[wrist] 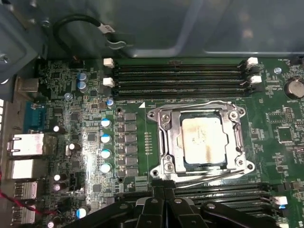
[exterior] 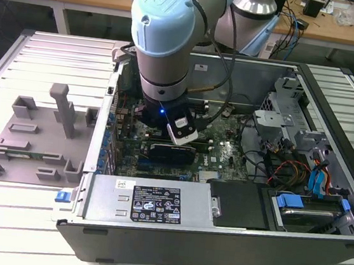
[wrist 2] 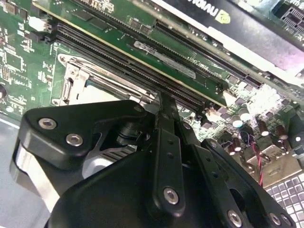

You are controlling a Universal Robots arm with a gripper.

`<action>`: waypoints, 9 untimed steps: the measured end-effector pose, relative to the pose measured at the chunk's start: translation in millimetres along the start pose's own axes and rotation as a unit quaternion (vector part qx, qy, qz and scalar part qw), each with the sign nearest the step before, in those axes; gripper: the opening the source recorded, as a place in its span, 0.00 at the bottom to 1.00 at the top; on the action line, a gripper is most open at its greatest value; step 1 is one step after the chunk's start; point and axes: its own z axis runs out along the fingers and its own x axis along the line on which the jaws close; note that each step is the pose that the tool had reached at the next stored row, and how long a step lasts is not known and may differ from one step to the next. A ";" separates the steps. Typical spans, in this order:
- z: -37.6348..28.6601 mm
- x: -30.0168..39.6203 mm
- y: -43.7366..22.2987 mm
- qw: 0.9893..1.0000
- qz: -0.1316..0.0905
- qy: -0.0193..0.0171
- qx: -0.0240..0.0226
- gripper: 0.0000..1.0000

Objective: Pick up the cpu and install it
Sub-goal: 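Install the second cpu locking lever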

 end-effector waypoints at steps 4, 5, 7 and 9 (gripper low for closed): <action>1.8 1.8 -0.5 1.000 0.000 -0.005 -0.019 0.11; 3.1 4.7 -1.0 1.000 0.000 -0.007 -0.020 0.11; 6.5 7.1 -2.1 1.000 -0.001 -0.010 -0.022 0.11; 7.7 7.4 -2.3 1.000 -0.001 -0.011 -0.025 0.11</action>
